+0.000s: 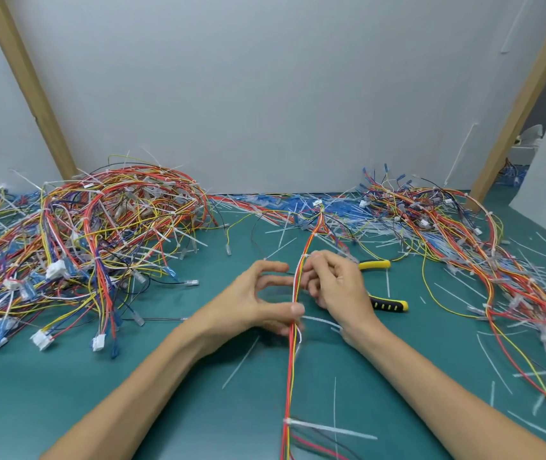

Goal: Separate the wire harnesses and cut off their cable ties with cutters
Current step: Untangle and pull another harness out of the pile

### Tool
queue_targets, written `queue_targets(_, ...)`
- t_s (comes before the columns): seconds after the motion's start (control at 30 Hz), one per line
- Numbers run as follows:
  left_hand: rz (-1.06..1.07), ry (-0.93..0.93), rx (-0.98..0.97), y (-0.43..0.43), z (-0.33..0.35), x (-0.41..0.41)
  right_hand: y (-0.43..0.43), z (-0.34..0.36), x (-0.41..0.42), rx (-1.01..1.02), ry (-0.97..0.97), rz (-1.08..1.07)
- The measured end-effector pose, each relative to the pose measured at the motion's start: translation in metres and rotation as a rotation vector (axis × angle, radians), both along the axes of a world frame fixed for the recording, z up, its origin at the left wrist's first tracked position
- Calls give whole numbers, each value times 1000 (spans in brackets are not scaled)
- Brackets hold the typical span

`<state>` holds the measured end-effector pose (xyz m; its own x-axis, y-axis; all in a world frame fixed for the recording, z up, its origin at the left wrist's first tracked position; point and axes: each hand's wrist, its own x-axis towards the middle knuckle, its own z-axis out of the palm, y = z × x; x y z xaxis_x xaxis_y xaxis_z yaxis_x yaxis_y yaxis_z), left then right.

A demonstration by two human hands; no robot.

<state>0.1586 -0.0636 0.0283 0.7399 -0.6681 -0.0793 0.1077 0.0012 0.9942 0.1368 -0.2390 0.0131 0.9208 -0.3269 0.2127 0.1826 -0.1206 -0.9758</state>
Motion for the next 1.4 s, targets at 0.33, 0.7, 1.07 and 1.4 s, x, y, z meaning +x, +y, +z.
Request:
queue_targets(0.33, -86, -14, 5, 0, -3, -1, -3, 1, 1, 84, -5, -82)
queue_targets(0.7, 306, -59, -241, 12, -10, 27, -2, 2, 1, 129, 34, -29)
queue_targets(1.07, 427, -723, 256, -1, -22, 23, 9, -2, -7, -727, 30, 142)
queue_targets(1.4, 547, -889, 434, -5, -24, 19, 7, 2, -6, -734, -30, 181)
